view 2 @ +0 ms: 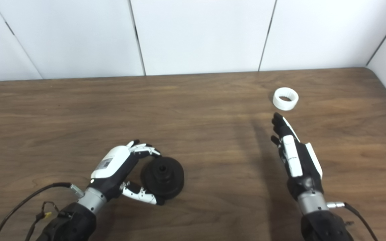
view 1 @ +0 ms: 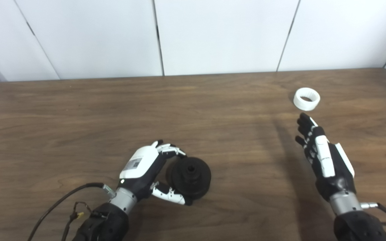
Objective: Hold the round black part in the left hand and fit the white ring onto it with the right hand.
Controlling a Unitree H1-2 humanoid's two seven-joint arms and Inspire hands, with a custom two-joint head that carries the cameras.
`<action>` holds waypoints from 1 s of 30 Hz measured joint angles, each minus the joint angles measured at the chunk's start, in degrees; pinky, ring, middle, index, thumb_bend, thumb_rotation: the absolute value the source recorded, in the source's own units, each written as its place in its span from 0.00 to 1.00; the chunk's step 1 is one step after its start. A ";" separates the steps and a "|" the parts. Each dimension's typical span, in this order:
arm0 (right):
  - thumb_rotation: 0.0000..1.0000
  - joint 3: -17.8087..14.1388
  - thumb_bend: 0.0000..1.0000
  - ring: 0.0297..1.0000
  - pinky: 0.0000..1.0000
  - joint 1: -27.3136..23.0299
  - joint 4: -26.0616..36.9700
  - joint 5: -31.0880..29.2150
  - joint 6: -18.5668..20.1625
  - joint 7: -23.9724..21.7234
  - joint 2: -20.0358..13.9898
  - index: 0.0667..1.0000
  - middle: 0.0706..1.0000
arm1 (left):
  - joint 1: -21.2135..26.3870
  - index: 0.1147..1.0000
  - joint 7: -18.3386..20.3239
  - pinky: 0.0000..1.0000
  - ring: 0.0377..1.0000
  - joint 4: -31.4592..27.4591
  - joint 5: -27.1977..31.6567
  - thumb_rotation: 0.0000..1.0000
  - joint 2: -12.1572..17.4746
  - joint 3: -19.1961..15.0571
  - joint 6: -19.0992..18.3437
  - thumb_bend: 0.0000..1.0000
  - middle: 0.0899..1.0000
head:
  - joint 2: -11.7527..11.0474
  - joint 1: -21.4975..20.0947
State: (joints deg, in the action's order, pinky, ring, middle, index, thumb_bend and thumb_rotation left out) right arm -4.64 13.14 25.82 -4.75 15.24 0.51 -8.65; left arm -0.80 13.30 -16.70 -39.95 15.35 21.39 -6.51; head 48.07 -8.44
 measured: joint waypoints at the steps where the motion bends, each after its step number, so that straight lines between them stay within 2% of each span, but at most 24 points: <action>1: 1.00 0.13 0.60 0.97 0.94 -0.05 0.00 0.21 0.02 0.01 0.00 0.93 0.94 | -0.03 0.42 0.07 1.00 0.90 0.00 -0.05 0.06 -0.16 -0.06 0.02 0.52 0.78 | 0.09 -0.09; 20: 0.99 0.16 0.62 0.97 0.96 -0.17 -0.02 -0.48 -0.02 0.04 -0.01 0.93 0.95 | -0.02 0.42 -2.21 1.00 0.88 2.88 0.11 0.06 -0.76 -0.88 4.05 0.52 0.77 | -0.35 -0.62; 26: 0.98 -0.07 0.56 0.99 0.98 -0.22 0.15 -1.68 0.06 0.06 0.01 0.94 0.96 | -0.02 0.42 -2.24 1.00 0.88 3.23 0.10 0.06 -0.78 -1.05 4.57 0.52 0.77 | -0.44 -1.06; 29: 0.93 -0.79 0.57 0.97 1.00 -0.57 2.09 -1.93 0.11 0.54 -0.05 0.92 0.94 | -0.04 0.42 -2.25 1.00 0.88 3.45 0.11 0.06 -0.77 -1.22 4.99 0.52 0.77 | -0.61 -2.46; 30: 0.91 -1.17 0.59 0.96 1.00 -1.07 2.79 -1.67 0.25 0.73 -0.20 0.91 0.93 | -0.04 0.42 -2.24 1.00 0.88 3.54 0.11 0.06 -0.76 -1.32 5.03 0.52 0.77 | -1.31 -5.07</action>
State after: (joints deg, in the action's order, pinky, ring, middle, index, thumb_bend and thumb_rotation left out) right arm -5.81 12.07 28.62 -6.42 15.49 1.25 -8.84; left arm -0.85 11.07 -13.16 -39.84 14.59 20.07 -1.48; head 46.76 -13.51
